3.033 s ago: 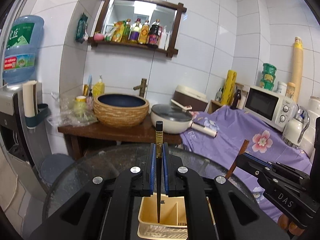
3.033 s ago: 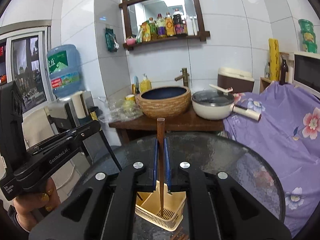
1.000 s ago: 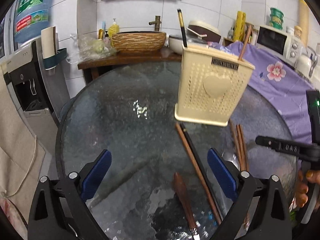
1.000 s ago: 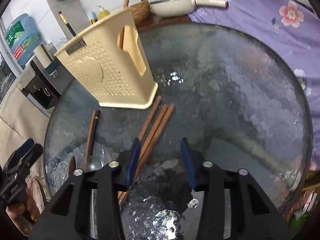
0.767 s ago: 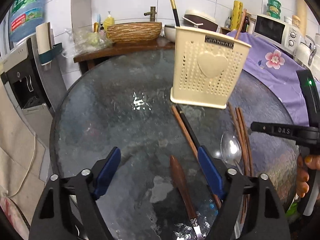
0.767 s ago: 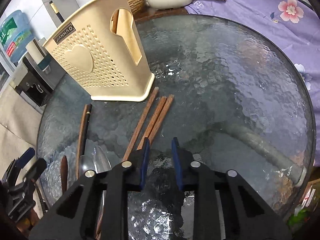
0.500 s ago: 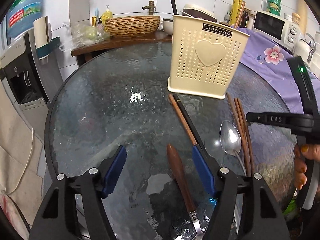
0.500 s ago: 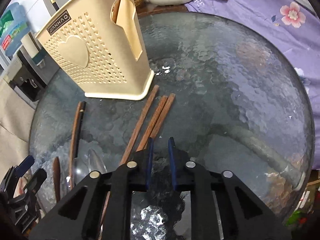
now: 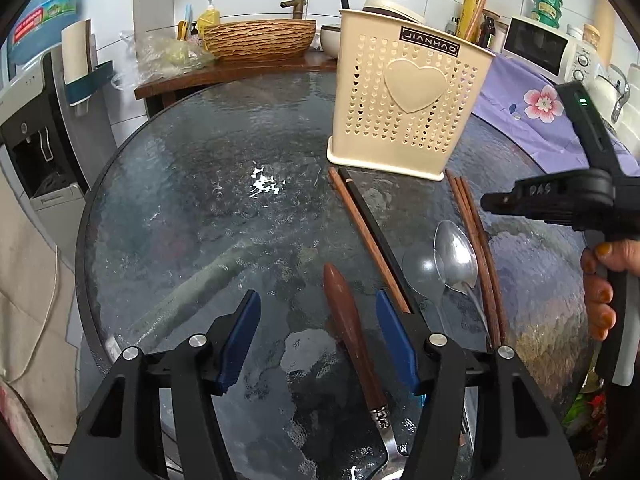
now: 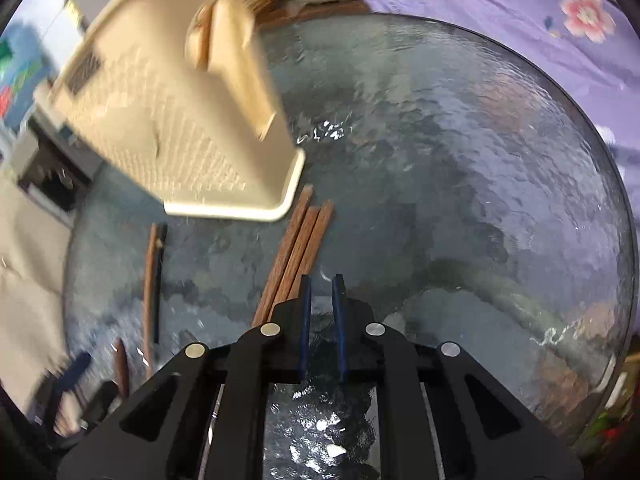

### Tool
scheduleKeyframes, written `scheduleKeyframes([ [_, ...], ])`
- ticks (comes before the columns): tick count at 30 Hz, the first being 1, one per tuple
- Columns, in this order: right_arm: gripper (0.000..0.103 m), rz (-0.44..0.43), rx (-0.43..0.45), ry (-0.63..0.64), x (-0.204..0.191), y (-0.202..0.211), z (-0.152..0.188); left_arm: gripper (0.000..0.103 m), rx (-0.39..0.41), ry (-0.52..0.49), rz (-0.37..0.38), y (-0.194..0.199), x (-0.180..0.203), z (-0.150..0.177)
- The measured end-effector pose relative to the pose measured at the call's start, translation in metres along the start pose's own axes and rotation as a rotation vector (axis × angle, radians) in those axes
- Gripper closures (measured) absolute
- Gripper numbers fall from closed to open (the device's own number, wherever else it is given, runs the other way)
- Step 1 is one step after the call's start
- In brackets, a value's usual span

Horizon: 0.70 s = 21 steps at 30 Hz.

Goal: Organize utensils
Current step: 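Grasp the wooden-handled spoon with the left gripper while the right gripper grasps a brown chopstick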

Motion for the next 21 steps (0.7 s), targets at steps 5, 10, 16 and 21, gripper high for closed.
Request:
scheduleKeyframes([
  [5, 0.091, -0.065, -0.031, -0.031, 0.0, -0.006, -0.005, 0.044, 0.005, 0.02, 0.005, 0.001, -0.003, -0.002],
  [10, 0.091, -0.042, -0.046, -0.003, -0.007, -0.011, -0.002, 0.044, 0.004, 0.016, 0.006, 0.0, -0.002, -0.002],
  [16, 0.091, 0.018, -0.052, 0.045, -0.02, -0.019, 0.002, 0.044, -0.006, 0.013, 0.005, -0.001, -0.003, 0.001],
  [21, 0.092, 0.034, -0.059, 0.033, -0.016, -0.025, -0.01, 0.044, -0.019, -0.004, 0.009, -0.002, 0.001, 0.006],
])
Point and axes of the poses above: each gripper's, at about its wrist camera, not at the fingertips, and y roughly against the way its jaws point, x to its right, z to its underside, the point moved 4 cm from there along -y, roughly the way its jaws point, and after that the axes turned 8 degrees about -z, right-handed, at the moved point
